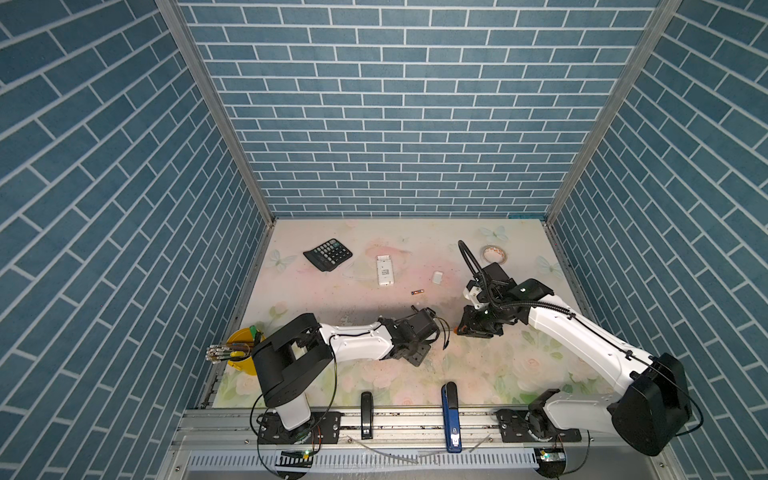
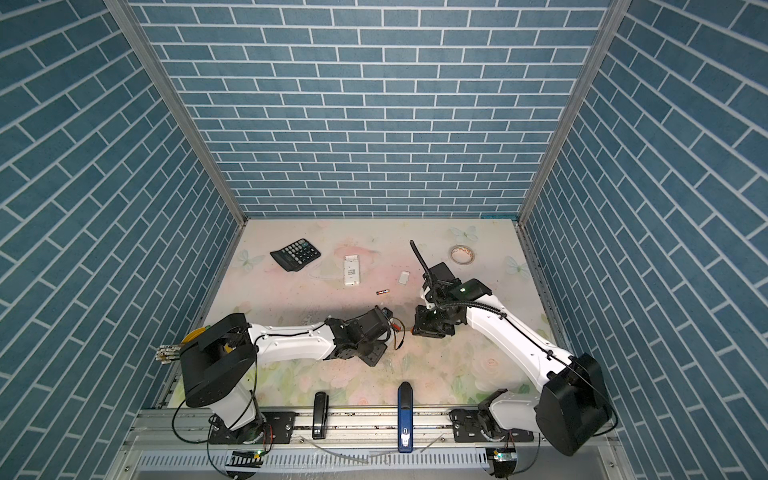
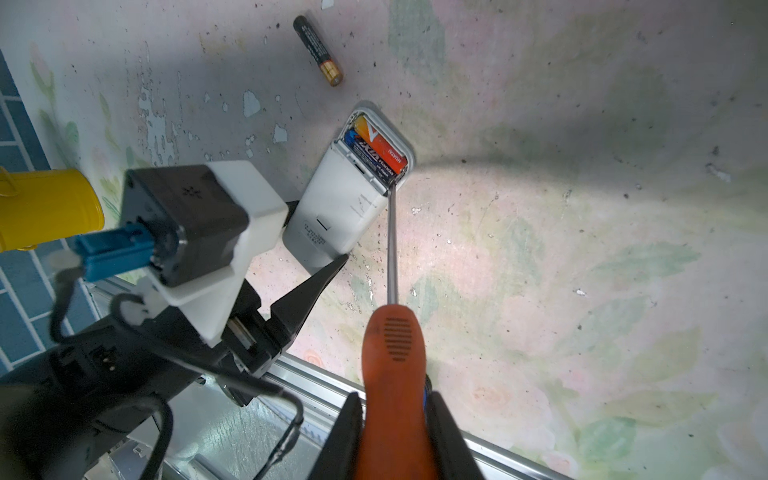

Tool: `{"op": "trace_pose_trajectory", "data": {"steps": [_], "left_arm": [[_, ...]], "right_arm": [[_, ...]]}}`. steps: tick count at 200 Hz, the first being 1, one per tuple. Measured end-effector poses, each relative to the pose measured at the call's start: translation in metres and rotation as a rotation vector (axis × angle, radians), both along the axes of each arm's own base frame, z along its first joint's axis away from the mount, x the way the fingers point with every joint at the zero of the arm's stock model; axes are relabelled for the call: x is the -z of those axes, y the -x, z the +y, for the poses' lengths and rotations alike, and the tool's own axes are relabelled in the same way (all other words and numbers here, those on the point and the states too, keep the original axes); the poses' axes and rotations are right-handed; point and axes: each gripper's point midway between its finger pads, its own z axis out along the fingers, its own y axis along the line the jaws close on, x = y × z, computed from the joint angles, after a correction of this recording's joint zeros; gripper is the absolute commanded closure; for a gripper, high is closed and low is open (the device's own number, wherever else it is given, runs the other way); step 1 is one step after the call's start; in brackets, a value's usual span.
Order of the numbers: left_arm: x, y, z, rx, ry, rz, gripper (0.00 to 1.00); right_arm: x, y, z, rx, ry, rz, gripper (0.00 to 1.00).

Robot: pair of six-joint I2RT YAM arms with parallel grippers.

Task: Unload the batteries from the remote control
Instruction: 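Push the screwdriver tip under the blue battery to pry it out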

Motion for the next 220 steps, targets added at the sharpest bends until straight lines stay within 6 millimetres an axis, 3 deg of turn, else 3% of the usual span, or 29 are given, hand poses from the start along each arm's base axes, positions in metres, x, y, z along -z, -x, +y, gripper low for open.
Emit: {"op": "trace_pose_trajectory", "data": {"steps": [220], "left_arm": [[0.0002, 0.0002, -0.0001, 0.0, 0.0, 0.0, 0.73]], "right_arm": [[-0.0024, -0.0004, 0.0026, 0.04, -0.012, -0.002, 1.0]]}}
